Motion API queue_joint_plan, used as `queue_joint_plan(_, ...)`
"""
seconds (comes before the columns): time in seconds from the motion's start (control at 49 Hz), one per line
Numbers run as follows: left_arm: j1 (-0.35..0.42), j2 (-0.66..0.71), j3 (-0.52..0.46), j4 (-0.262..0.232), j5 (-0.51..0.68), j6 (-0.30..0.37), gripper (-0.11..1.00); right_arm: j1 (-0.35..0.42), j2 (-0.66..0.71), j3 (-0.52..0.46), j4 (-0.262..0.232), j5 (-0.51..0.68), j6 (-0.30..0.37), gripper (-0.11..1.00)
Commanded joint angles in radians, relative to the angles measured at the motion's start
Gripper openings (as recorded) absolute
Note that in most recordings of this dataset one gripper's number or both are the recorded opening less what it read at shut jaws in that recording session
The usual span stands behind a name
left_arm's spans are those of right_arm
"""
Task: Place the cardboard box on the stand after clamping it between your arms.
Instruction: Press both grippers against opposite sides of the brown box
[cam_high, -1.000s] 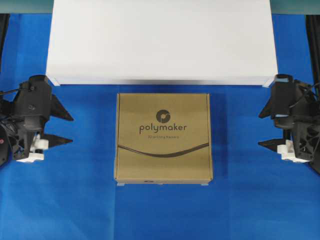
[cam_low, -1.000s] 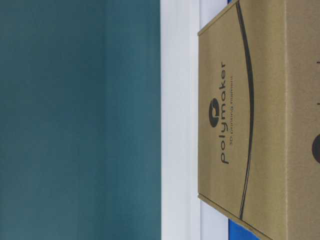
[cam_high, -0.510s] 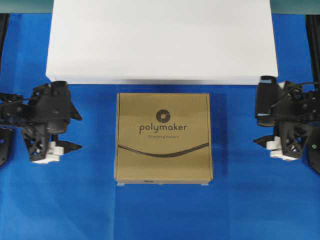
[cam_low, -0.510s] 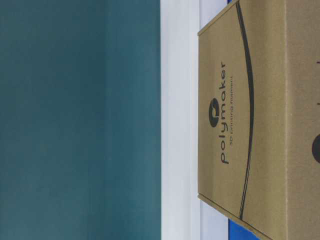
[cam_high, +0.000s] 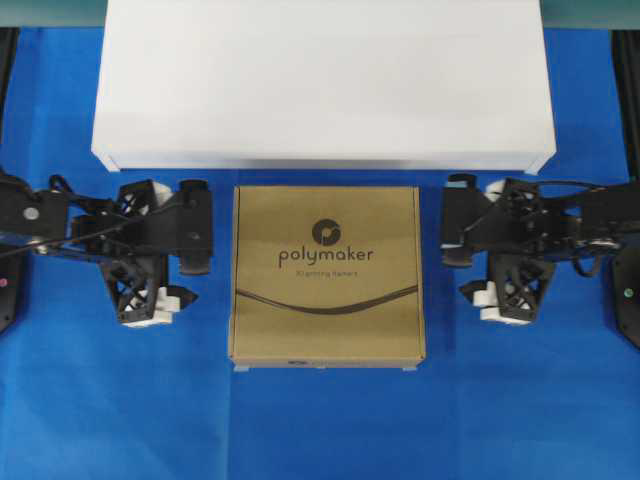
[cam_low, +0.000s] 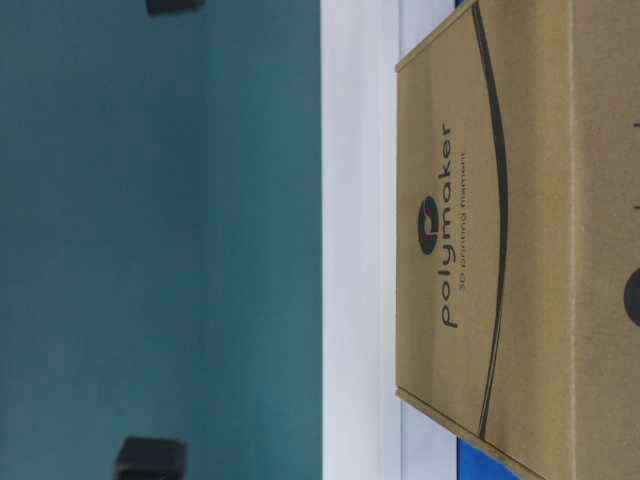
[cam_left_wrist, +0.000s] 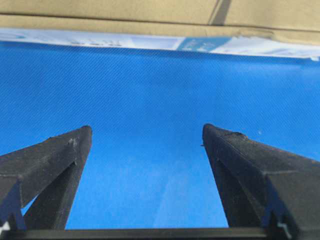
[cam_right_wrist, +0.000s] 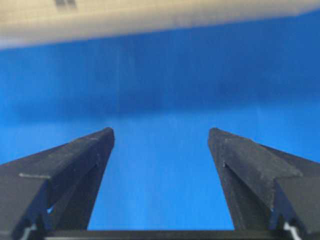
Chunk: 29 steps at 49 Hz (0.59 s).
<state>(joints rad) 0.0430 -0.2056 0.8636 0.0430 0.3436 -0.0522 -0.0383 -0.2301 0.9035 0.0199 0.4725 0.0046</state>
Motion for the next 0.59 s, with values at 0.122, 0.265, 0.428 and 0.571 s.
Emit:
queue_joint_plan(0.122, 0.002, 0.063, -0.046, 0.005, -0.035, -0.002, 0.86, 0.006, 0.086, -0.066, -0.002, -0.041, -0.032, 0.99)
queue_joint_plan(0.265, 0.002, 0.107, -0.078, 0.005, -0.064, 0.0, 0.86, 0.008, 0.135, -0.08, 0.0, -0.066, -0.063, 0.99)
queue_joint_plan(0.428, -0.003, 0.16, -0.1, 0.005, -0.071, -0.002, 0.86, 0.006, 0.187, -0.097, 0.0, -0.12, -0.081, 0.99)
queue_joint_plan(0.571, -0.005, 0.186, -0.107, 0.005, -0.08, 0.002, 0.86, 0.006, 0.216, -0.121, 0.0, -0.173, -0.081, 0.99)
